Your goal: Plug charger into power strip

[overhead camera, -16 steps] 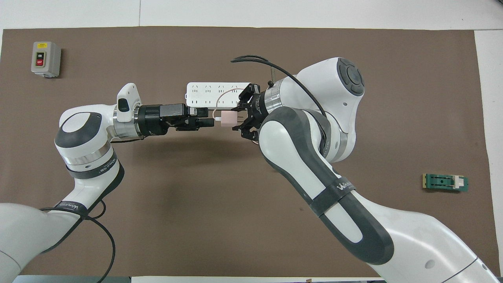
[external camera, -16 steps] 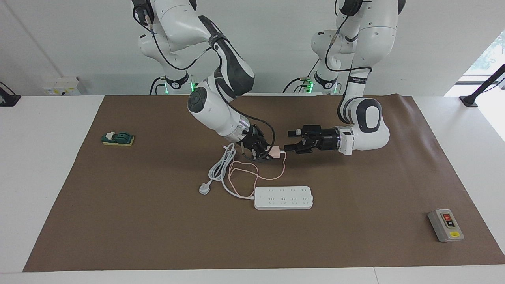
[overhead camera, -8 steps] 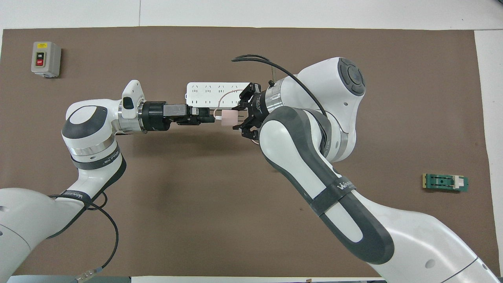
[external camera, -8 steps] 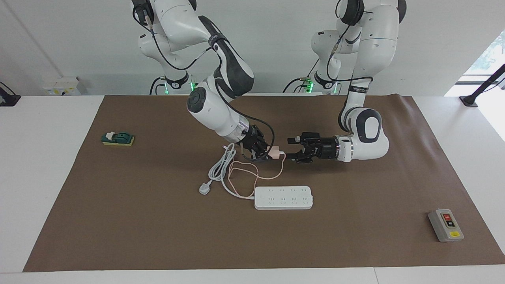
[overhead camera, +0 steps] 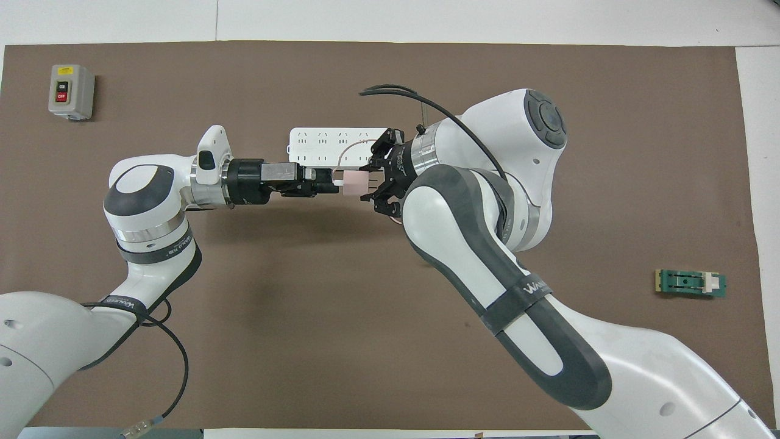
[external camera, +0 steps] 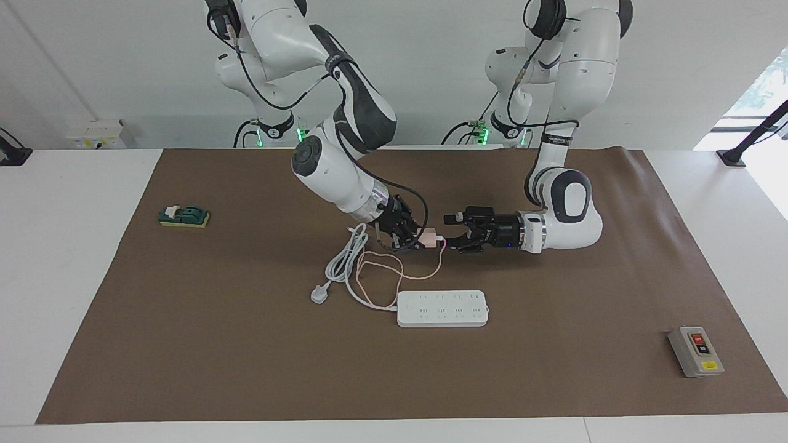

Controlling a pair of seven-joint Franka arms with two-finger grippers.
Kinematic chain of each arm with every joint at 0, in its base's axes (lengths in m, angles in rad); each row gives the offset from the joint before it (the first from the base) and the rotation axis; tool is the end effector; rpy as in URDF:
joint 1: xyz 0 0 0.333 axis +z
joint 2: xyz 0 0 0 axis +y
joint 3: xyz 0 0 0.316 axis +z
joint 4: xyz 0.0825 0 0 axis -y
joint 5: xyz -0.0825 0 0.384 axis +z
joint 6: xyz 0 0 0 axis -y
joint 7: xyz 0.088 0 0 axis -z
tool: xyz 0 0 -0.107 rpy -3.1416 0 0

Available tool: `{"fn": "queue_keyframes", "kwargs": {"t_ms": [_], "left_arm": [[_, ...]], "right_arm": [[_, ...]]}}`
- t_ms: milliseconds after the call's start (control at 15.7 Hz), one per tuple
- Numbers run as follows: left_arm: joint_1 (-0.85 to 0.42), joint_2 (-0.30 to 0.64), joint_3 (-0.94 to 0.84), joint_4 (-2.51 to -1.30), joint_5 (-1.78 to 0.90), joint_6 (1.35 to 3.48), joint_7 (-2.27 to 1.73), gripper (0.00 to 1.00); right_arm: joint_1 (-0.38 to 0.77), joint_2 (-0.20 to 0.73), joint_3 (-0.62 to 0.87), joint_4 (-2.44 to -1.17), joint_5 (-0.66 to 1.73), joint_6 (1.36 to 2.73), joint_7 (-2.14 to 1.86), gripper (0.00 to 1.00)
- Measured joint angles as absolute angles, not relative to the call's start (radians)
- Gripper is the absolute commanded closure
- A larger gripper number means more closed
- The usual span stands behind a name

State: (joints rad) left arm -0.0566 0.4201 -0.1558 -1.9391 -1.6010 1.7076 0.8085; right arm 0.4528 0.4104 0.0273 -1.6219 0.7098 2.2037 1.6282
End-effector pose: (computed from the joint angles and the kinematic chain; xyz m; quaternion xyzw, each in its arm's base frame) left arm 0.5765 -0.2137 0.3123 0.7105 -0.0358 -0.0216 0.7024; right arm 0.6037 0.3368 0.4100 -0.6840 0.6594 0.2230 0.2183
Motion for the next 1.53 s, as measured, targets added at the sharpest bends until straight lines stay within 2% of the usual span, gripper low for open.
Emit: {"fn": "queue_keyframes", "kwargs": {"t_ms": [255,383,446,510,638,829,956,1020,1403,1466,1530], "left_arm": [[-0.098,0.423,-0.156,-1.939,-1.644,1.734,0.808,0.0],[-0.101,0.423,-0.156,-1.939,-1.647,1.734,0.808,0.1],[-0.101,0.423,-0.154,-1.938,-1.647,1.734,0.808,0.19],[-0.101,0.423,-0.153,-1.938,-1.648,1.734,0.807,0.36],[-0.1,0.423,-0.151,-1.937,-1.647,1.737,0.806,0.41],[-0.1,0.426,-0.148,-1.937,-1.647,1.743,0.802,0.69],[-0.1,0.428,-0.147,-1.935,-1.647,1.743,0.802,0.95],[-0.1,0.429,-0.146,-1.935,-1.646,1.747,0.802,1.0],[-0.1,0.432,-0.14,-1.919,-1.624,1.749,0.807,1.0],[-0.1,0.432,-0.14,-1.918,-1.623,1.749,0.807,1.0],[-0.1,0.432,-0.14,-1.918,-1.623,1.749,0.807,1.0]], "right_arm": [[0.453,0.41,0.027,-1.623,0.717,2.204,1.628,1.0],[0.453,0.41,0.027,-1.624,0.717,2.204,1.628,1.0],[0.453,0.41,0.027,-1.625,0.717,2.204,1.628,1.0],[0.453,0.41,0.027,-1.625,0.717,2.204,1.628,1.0],[0.453,0.41,0.027,-1.624,0.718,2.205,1.628,1.0],[0.453,0.408,0.026,-1.624,0.719,2.207,1.628,1.0],[0.453,0.406,0.026,-1.624,0.72,2.208,1.628,1.0],[0.452,0.404,0.026,-1.623,0.72,2.21,1.628,1.0],[0.453,0.396,0.026,-1.622,0.723,2.218,1.629,1.0],[0.453,0.396,0.026,-1.622,0.723,2.218,1.629,0.91],[0.453,0.395,0.026,-1.622,0.723,2.218,1.629,0.54]]}}
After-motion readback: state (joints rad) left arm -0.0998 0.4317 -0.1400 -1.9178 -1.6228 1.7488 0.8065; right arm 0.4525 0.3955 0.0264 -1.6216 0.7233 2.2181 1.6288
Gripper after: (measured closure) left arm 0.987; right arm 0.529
